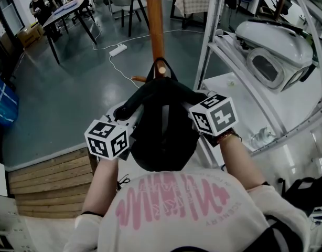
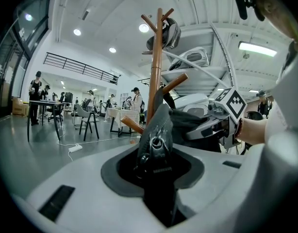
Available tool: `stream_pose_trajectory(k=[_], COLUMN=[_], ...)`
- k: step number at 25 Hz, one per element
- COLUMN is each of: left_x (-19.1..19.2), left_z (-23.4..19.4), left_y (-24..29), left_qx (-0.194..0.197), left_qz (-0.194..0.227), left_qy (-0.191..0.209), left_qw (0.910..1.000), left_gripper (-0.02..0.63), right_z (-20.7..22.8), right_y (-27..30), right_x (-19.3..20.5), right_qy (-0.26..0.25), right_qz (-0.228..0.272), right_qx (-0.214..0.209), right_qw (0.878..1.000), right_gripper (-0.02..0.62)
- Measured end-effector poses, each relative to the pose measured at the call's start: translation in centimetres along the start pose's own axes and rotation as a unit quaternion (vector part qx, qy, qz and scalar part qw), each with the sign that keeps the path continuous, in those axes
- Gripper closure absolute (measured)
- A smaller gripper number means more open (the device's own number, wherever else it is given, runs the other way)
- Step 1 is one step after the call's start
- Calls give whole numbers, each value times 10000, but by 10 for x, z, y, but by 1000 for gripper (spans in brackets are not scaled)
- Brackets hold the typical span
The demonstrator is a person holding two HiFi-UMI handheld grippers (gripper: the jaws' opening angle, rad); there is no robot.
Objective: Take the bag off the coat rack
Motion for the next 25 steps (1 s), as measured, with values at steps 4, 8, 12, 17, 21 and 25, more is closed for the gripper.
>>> stream_pose_trajectory(k=[4,8,12,17,21,25], left_x=[-1,-2,-5,-8,-11,-14], left_z=[1,1,0,0,3,4], left_y=[-1,-2,-4,-3,-6,-9], left_qx=[-10,-15,-38,-52,-65,-75], left_qz=[26,51,83,124,153,169], left_qy=[2,14,33,56,72,81], left_qw=[10000,10000,10000,9999,9998,9998], left_gripper=[497,497,497,497,497,497], right_z=[0,-1,-3,-3,-5,-8], right_y=[-2,-3,-4,-6,-10,-14], right_x=[0,-1,-3,-6,-6,-7], right_qy=[-16,-20,-25,-57,-80,-96], right_qz=[14,42,65,99,130,165], right_qx=[4,7,17,28,38,44], right_qw=[10000,10000,10000,9999,9999,9998], right_gripper=[518,518,518,520,519,520])
Point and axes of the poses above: the fingertips, and each gripper's own axes: y forward along the fingers, z to its right, x out of its underside, the point moved 8 cm from there along -y, backward along the fingers, and after that the axes turned 15 degrees about y, right-handed, at the moved point
